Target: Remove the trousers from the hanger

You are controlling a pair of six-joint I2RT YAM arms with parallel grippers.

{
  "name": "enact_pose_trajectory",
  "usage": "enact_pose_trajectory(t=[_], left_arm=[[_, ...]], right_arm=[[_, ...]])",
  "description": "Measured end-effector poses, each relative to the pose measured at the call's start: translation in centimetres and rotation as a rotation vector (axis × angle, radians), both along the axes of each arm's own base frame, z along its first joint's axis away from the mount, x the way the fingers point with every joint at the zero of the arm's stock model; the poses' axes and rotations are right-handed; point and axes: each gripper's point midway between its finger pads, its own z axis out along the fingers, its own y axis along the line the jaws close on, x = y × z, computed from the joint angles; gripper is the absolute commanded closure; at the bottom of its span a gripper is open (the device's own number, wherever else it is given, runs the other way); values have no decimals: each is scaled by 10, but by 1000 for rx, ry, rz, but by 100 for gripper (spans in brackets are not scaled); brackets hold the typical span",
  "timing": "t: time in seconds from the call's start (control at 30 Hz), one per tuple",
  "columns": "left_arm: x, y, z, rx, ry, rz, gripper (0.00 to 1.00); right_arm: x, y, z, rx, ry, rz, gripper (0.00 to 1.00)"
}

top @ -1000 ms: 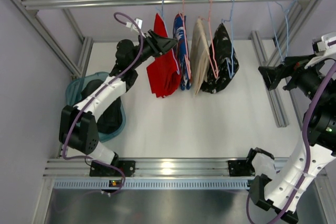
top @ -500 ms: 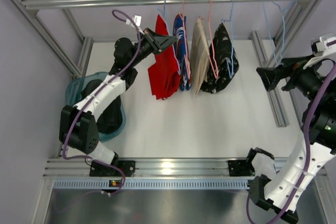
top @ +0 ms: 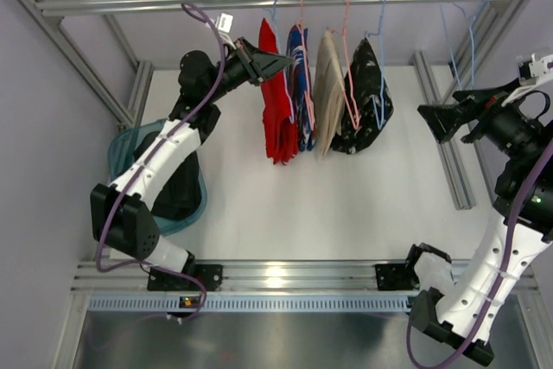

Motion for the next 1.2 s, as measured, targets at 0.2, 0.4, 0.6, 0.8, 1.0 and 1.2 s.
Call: enact_pose_trajectory(t=[0.2, 0.4, 0.6, 0.8, 1.0, 1.2], left_arm=[[-41, 19, 25, 6, -121, 16, 100], [-79, 34, 17, 21, -148, 15, 100], [-100, 43, -9, 68, -111, 20, 100], [-117, 51, -16, 108, -117, 23, 100], [-131, 57, -16, 136, -134, 8, 100], [-130, 61, -24, 169, -125, 13, 100]], right_arm=[[2, 5, 7, 40, -13, 39, 1], [3, 10, 17, 86, -27, 75, 0], [7, 27, 32, 133, -50, 151, 1], [20, 96, 30, 174, 18, 364, 1], [47, 186, 8, 154, 116, 494, 12], [70, 260, -7, 150, 171, 527, 20]])
